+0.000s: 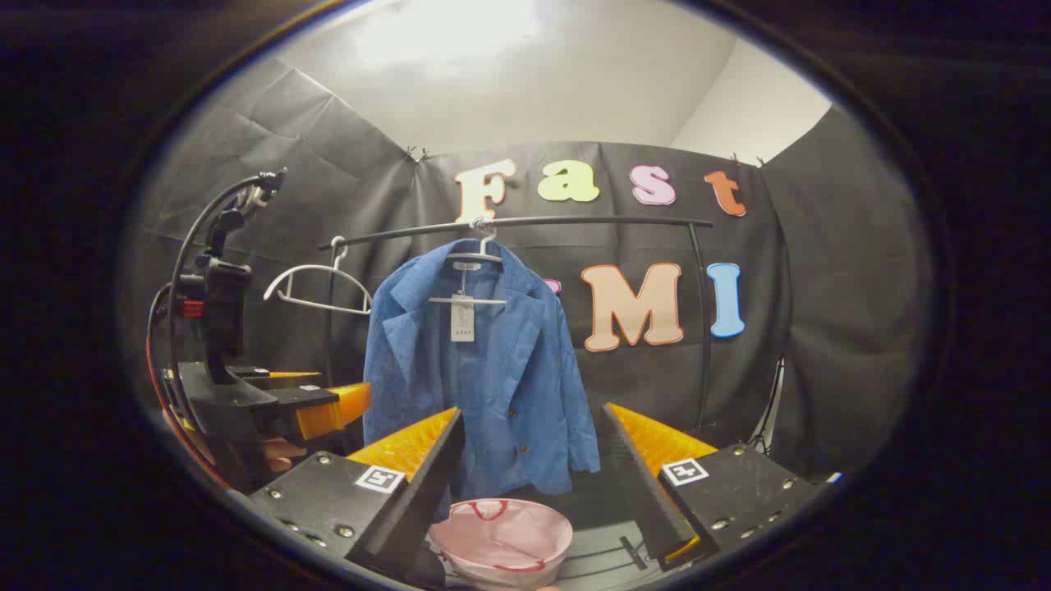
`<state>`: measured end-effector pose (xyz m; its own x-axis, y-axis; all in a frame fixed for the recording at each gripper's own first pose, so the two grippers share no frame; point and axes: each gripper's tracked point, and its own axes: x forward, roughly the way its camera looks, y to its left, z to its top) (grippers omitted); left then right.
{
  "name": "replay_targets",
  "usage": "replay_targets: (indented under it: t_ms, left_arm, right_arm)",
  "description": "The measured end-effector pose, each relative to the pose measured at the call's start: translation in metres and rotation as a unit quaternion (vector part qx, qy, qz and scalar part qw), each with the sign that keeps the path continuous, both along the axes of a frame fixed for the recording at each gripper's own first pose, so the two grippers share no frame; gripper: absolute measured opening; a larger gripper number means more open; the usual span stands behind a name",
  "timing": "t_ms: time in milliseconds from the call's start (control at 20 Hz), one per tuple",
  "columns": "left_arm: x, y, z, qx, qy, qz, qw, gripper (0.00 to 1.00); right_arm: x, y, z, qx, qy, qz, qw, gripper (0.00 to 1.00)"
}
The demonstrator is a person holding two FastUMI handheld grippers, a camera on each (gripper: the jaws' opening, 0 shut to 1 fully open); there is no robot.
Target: Grasp the clothes on the hanger with both hands and then place them into the laundry hamper below.
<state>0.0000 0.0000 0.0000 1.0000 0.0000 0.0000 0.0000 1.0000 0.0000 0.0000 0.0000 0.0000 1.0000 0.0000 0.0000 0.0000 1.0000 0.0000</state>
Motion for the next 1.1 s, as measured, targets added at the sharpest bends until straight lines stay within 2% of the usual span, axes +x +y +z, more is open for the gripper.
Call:
replay_targets:
  t_ms: [50,100,150,250,300,500,700,750,800,1050,1100]
  left_arm:
    - [-0.004,-0.003,0.006,-0.017,-0.007,-0.01,1.0,0.93]
    - [-0.008,-0.005,0.012,-0.031,-0.014,-0.019,0.999,0.93]
    - [-0.01,-0.008,0.017,-0.034,-0.022,-0.027,0.999,0.93]
    - [-0.009,-0.007,0.021,-0.018,-0.036,-0.026,0.999,0.95]
    - [-0.009,-0.007,0.021,-0.011,-0.04,-0.025,0.999,0.92]
    - [-0.013,-0.023,0.014,-0.013,-0.026,-0.045,0.999,0.92]
    - [-0.02,-0.036,0.019,-0.013,-0.032,-0.062,0.997,0.92]
    - [-0.021,-0.037,0.022,-0.009,-0.037,-0.061,0.997,0.92]
    - [-0.023,-0.034,0.023,-0.005,-0.041,-0.055,0.998,0.92]
    - [-0.015,-0.026,0.02,-0.002,-0.033,-0.018,0.999,0.92]
    - [-0.012,-0.024,0.019,0.001,-0.032,-0.012,0.999,0.92]
  right_arm:
    - [0.001,0.001,0.002,0.004,0.0,0.0,1.0,0.92]
    - [0.002,0.004,0.002,0.009,0.0,0.001,1.0,0.98]
    - [0.003,0.007,0.002,0.009,-0.001,0.004,1.0,0.98]
    - [0.005,0.012,-0.006,0.002,0.007,0.008,1.0,0.98]
    - [0.003,0.011,-0.01,-0.002,0.014,0.006,1.0,0.98]
    - [-0.003,0.005,0.0,0.007,0.009,-0.018,1.0,0.98]
    - [-0.007,0.011,0.003,0.008,0.002,-0.005,1.0,0.98]
    - [-0.007,0.014,0.004,0.008,-0.002,0.0,1.0,1.0]
    - [-0.008,0.014,0.005,0.007,-0.004,0.003,1.0,0.98]
    - [-0.009,0.013,0.004,0.005,-0.004,0.002,1.0,1.0]
    - [-0.008,0.013,0.004,0.006,-0.005,0.001,1.0,0.98]
